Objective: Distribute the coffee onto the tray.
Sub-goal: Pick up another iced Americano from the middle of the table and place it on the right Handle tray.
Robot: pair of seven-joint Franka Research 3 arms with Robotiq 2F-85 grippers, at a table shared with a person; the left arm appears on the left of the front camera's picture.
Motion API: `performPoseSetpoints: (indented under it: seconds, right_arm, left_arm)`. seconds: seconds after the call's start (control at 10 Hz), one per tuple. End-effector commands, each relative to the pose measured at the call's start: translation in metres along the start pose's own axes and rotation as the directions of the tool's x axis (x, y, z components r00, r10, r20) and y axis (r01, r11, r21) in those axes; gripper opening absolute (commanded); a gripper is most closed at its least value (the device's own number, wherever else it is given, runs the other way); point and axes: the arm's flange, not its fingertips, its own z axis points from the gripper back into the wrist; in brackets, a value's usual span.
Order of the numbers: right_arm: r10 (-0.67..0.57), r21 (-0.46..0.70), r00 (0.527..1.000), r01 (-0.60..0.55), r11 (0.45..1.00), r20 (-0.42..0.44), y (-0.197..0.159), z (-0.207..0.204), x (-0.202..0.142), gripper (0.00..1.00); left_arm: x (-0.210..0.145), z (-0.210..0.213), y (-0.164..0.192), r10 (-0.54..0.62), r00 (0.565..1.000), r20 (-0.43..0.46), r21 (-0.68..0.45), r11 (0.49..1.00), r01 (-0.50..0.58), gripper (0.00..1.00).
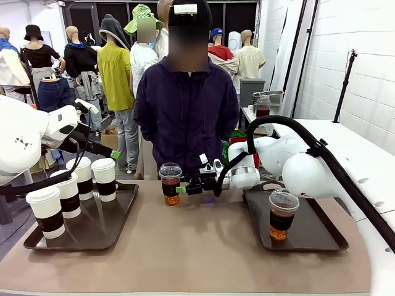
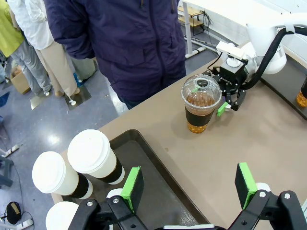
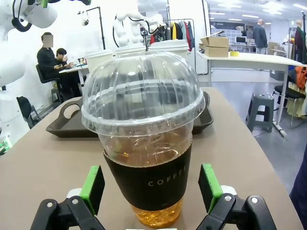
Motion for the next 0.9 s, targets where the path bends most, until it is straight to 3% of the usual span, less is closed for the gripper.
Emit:
performPoseSetpoints:
  seconds: [0.0, 0.8]
  right_arm:
    - [-0.024, 0.029, 1.000, 0.025, 0.999, -0.020, -0.009, -0.009, 0.002, 1.00]
    - [-0.056, 0.074, 0.998, 0.058, 0.996, -0.038, -0.012, -0.031, 0.002, 1.00]
  left_arm:
    - [0.000, 0.000, 0.001, 0.002, 1.000, -0.003, -0.002, 1.000, -0.002, 1.00]
    - [0.000, 0.000, 0.001, 0.002, 1.000, -0.003, -0.002, 1.000, -0.002, 1.00]
